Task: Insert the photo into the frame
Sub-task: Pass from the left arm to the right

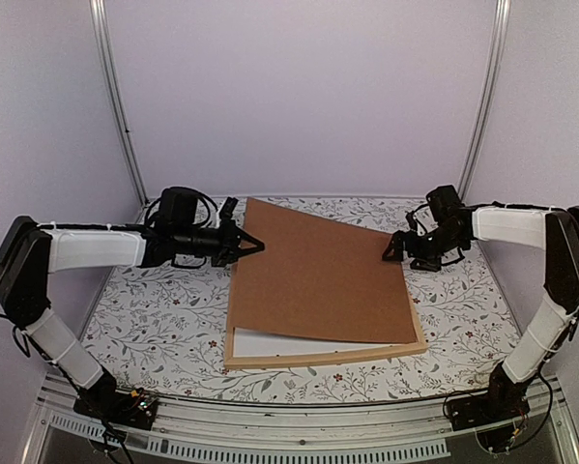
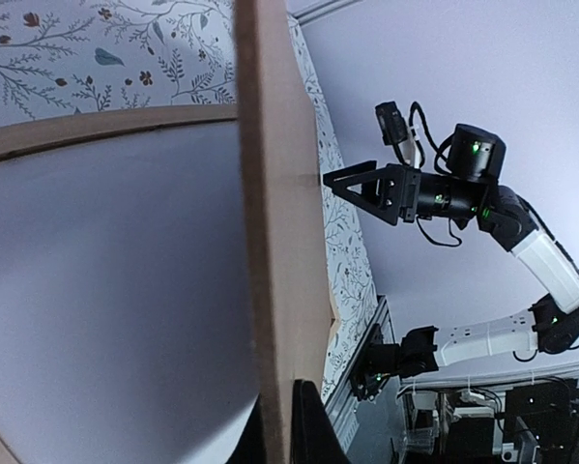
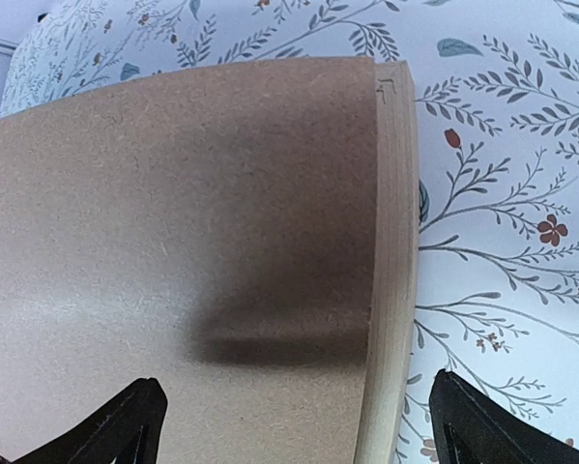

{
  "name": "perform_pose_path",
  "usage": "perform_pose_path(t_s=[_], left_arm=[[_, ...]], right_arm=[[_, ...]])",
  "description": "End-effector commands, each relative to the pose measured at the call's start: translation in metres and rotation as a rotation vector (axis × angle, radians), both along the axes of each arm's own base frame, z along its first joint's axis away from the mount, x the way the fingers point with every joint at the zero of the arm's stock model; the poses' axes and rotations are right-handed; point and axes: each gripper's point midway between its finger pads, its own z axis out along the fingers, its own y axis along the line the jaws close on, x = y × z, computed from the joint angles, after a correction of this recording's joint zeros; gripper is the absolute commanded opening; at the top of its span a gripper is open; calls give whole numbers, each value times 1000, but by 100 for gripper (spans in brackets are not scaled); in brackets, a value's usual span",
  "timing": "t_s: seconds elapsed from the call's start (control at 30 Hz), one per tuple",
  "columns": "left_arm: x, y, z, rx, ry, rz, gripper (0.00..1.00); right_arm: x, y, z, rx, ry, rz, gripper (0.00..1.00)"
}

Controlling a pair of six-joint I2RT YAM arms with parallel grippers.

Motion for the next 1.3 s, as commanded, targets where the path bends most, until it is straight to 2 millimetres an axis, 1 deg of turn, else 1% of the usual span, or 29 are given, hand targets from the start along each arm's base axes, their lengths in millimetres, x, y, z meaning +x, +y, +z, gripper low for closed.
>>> perform_pose_path(t_s=[0.0, 0.13, 0.3, 0.43, 0.67, 0.93, 1.0, 1.13, 1.27], left_arm=[[3, 10, 20, -27, -124, 2, 0], [-5, 16, 41, -99, -184, -14, 0], [-15, 26, 53, -202, -219, -31, 0], [-19, 31, 54, -279, -209, -33, 0], [-25, 36, 62, -408, -193, -35, 0], [-26, 38, 71, -450, -201, -28, 0], [-25, 38, 70, -445, -199, -25, 0], [-23, 39, 61, -426, -186, -13, 0], [-21, 43, 51, -414, -169, 13, 0]], right_arm=[[-3, 7, 26, 56, -31, 46, 99], [-4, 9, 37, 100, -50, 63, 99], [-8, 11, 44, 174, -61, 97, 99], [-14, 19, 46, 254, -61, 143, 97], [-26, 33, 39, 360, -40, 210, 92], [-32, 43, 43, 452, -30, 255, 88], [-34, 45, 45, 470, -30, 268, 86], [-35, 46, 53, 506, -43, 284, 81], [-39, 46, 62, 568, -49, 314, 70]])
